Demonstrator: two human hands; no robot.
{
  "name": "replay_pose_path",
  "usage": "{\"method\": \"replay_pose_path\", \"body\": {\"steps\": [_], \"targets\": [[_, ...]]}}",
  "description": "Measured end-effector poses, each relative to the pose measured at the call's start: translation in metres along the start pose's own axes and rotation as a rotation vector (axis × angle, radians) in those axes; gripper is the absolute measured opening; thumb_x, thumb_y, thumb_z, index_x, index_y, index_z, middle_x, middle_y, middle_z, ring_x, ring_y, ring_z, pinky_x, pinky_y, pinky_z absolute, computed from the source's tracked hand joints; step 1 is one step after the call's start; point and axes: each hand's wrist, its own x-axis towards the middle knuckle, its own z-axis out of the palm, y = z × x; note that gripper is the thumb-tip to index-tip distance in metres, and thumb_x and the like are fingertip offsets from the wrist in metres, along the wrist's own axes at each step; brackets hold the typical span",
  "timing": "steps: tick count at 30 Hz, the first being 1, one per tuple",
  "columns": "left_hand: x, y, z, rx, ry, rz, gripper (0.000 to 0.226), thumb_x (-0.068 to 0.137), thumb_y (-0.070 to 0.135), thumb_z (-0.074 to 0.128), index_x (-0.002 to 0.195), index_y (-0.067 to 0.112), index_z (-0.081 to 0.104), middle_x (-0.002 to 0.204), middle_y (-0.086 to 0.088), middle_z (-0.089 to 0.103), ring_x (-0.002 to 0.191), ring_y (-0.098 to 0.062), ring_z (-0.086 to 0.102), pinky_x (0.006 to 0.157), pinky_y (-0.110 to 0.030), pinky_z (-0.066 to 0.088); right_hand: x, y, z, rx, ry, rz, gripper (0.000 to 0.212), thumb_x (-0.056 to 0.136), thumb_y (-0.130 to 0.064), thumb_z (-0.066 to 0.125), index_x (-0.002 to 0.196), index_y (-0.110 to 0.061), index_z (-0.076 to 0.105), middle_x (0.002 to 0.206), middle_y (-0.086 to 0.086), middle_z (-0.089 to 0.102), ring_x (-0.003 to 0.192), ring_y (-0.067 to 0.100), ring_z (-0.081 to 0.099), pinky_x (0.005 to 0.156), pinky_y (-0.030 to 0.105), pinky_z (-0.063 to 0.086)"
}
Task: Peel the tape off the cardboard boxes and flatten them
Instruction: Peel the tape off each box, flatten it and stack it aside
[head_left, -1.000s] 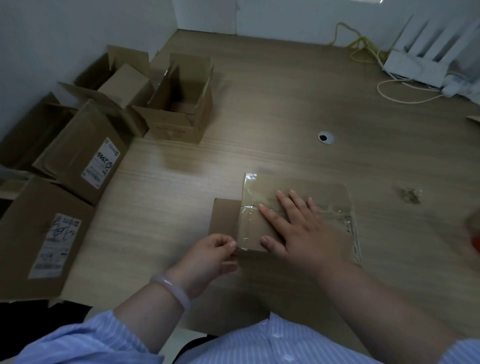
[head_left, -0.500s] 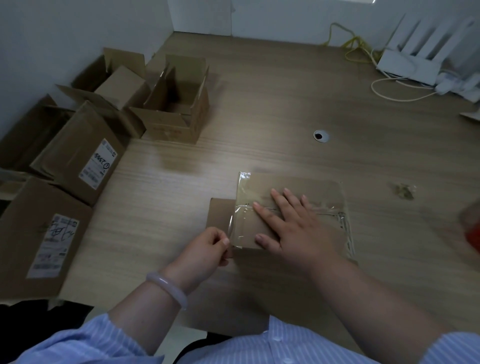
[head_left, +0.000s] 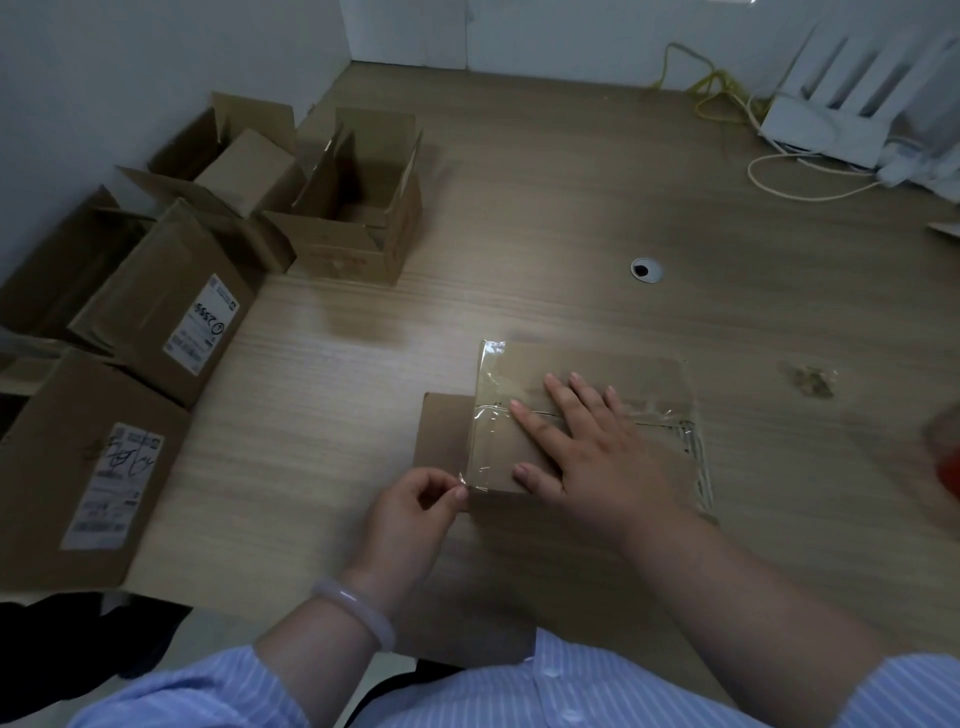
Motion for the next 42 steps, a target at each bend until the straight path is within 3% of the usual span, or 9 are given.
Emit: {"method": "replay_pose_path", "body": {"steps": [4, 12, 15, 20, 23, 29, 35, 38, 42], "targets": [[-0.002, 0.007, -0.001, 0.099, -0.134, 0.07, 0.013, 0.084, 0.024, 0.057, 0.073, 0.019, 0.054, 0.071, -0.001, 0.057, 0.071, -0.016, 0.053, 0.071, -0.041, 0.049, 0.0, 0.0, -0.001, -0.013, -0.002, 0.0, 0.066, 0.085, -0.07, 0.023, 0.145, -0.043, 0.028, 0.156, 0.006, 0.025, 0.145, 0.026, 0.018, 0.117, 0.048, 0.014], [0.001, 0.023, -0.013, -0.162, -0.32, -0.068, 0.023, 0.098, 0.005, 0.043, 0.077, 0.012, 0.048, 0.073, -0.004, 0.053, 0.067, -0.009, 0.052, 0.061, -0.021, 0.048, 0.0, -0.001, 0.001, -0.01, 0.015, -0.004, 0.065, 0.085, -0.069, 0.028, 0.143, -0.041, 0.034, 0.152, 0.008, 0.033, 0.142, 0.029, 0.027, 0.116, 0.048, 0.016], [0.008, 0.033, -0.008, -0.297, -0.248, -0.034, 0.025, 0.098, 0.001, 0.039, 0.075, 0.011, 0.045, 0.068, -0.003, 0.051, 0.062, -0.009, 0.052, 0.056, -0.02, 0.047, 0.0, -0.001, 0.001, -0.012, 0.024, 0.0, 0.064, 0.085, -0.069, 0.029, 0.142, -0.041, 0.037, 0.151, 0.009, 0.035, 0.141, 0.029, 0.03, 0.113, 0.048, 0.017], [0.03, 0.039, -0.006, -0.268, -0.034, 0.033, 0.019, 0.095, 0.002, 0.049, 0.078, 0.011, 0.051, 0.08, -0.007, 0.056, 0.076, -0.017, 0.054, 0.071, -0.031, 0.051, 0.001, -0.001, -0.001, -0.009, 0.021, 0.0, 0.063, 0.084, -0.068, 0.031, 0.14, -0.039, 0.04, 0.15, 0.009, 0.038, 0.14, 0.03, 0.032, 0.11, 0.047, 0.016], [0.04, 0.041, -0.008, -0.103, -0.022, 0.141, 0.015, 0.087, 0.0, 0.061, 0.078, 0.011, 0.058, 0.089, -0.003, 0.066, 0.079, -0.014, 0.06, 0.078, -0.035, 0.052, 0.001, -0.001, -0.002, -0.012, 0.013, -0.002, 0.064, 0.084, -0.068, 0.031, 0.141, -0.04, 0.039, 0.151, 0.009, 0.036, 0.14, 0.029, 0.031, 0.111, 0.047, 0.016], [0.047, 0.039, -0.012, 0.13, -0.124, 0.3, 0.043, 0.07, -0.001, 0.079, 0.088, 0.033, 0.061, 0.081, 0.008, 0.071, 0.074, -0.003, 0.066, 0.072, -0.017, 0.052, 0.001, -0.001, -0.003, 0.001, -0.008, 0.001, 0.064, 0.084, -0.068, 0.031, 0.142, -0.041, 0.037, 0.153, 0.008, 0.033, 0.142, 0.029, 0.027, 0.112, 0.046, 0.012], [0.058, 0.033, -0.015, 0.581, -0.053, 0.758, 0.016, 0.074, 0.009, 0.077, 0.075, 0.018, 0.064, 0.077, 0.009, 0.06, 0.077, -0.003, 0.053, 0.068, -0.014, 0.044, 0.001, -0.001, -0.004, -0.008, -0.016, -0.003, 0.063, 0.086, -0.067, 0.032, 0.143, -0.04, 0.037, 0.152, 0.009, 0.033, 0.142, 0.029, 0.027, 0.111, 0.048, 0.014], [0.059, 0.035, -0.013, 0.576, 0.017, 0.712, 0.018, 0.082, 0.008, 0.068, 0.075, 0.018, 0.056, 0.073, 0.009, 0.058, 0.071, -0.007, 0.052, 0.064, -0.021, 0.041, 0.001, -0.002, -0.004, -0.005, -0.02, -0.006, 0.063, 0.086, -0.067, 0.032, 0.143, -0.039, 0.037, 0.152, 0.009, 0.034, 0.142, 0.029, 0.027, 0.111, 0.049, 0.015], [0.07, 0.048, -0.006, 0.343, 0.033, 0.447, 0.02, 0.088, 0.004, 0.058, 0.075, 0.018, 0.05, 0.063, 0.005, 0.065, 0.062, -0.006, 0.064, 0.062, -0.024, 0.052, 0.001, -0.001, -0.004, -0.009, -0.021, -0.008, 0.062, 0.086, -0.067, 0.033, 0.142, -0.039, 0.039, 0.151, 0.01, 0.036, 0.141, 0.03, 0.029, 0.11, 0.05, 0.017]]}}
